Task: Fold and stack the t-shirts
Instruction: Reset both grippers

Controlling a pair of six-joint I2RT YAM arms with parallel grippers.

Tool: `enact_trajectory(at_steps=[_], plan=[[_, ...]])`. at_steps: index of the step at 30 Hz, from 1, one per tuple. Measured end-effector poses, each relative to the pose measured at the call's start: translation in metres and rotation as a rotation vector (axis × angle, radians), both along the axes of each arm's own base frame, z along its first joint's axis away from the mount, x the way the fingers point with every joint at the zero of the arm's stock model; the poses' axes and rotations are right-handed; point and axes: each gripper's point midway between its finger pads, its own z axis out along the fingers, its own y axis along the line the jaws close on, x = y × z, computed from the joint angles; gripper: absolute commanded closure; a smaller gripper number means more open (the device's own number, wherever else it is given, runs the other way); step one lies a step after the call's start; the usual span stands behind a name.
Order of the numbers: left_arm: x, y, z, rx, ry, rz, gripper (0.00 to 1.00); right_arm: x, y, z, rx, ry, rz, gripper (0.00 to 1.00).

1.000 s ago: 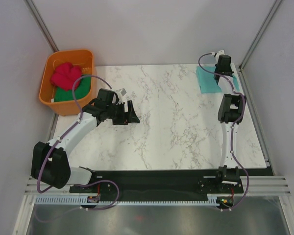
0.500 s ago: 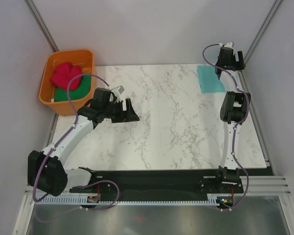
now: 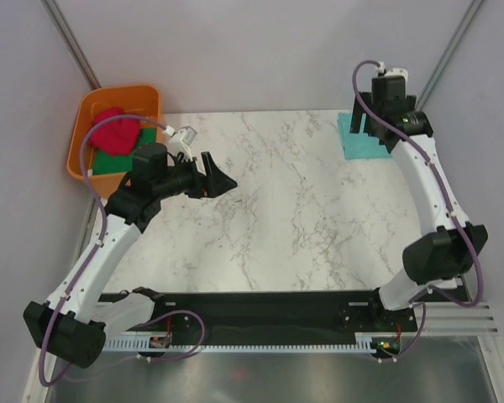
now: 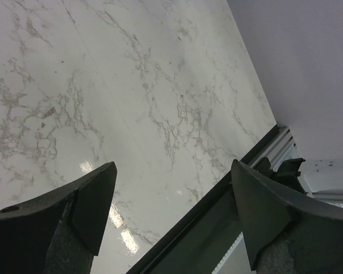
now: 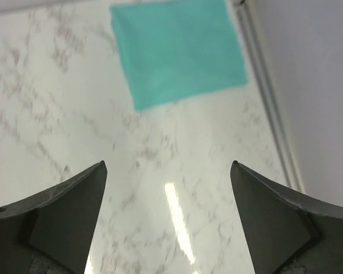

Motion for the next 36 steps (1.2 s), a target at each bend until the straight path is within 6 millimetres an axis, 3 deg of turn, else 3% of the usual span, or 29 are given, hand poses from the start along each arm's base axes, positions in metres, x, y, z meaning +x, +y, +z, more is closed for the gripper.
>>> enact_trajectory(at_steps=[7,9,13,16,24,36], plan=[[-0.012,-0.006,0.008,-0.051,-0.018,-0.050,0.07,-0.112,0.038,-0.069,0.334,0.166,0.144,0.02],[-0.018,-0.004,0.013,-0.060,-0.043,-0.051,0.05,-0.137,0.054,-0.082,0.418,0.184,0.192,0.02],[-0.026,-0.002,0.019,-0.076,-0.079,-0.059,0.00,-0.166,0.080,-0.088,0.559,0.157,0.284,0.02],[-0.031,-0.004,0.013,-0.086,-0.067,-0.078,0.00,-0.173,0.091,-0.087,0.623,0.127,0.319,0.02],[-0.041,-0.002,-0.024,-0.069,0.016,-0.080,0.00,-0.170,0.105,-0.088,0.691,0.117,0.363,0.02],[-0.052,0.002,-0.018,-0.081,-0.022,-0.080,0.00,-0.174,0.111,-0.095,0.734,0.092,0.379,0.02]])
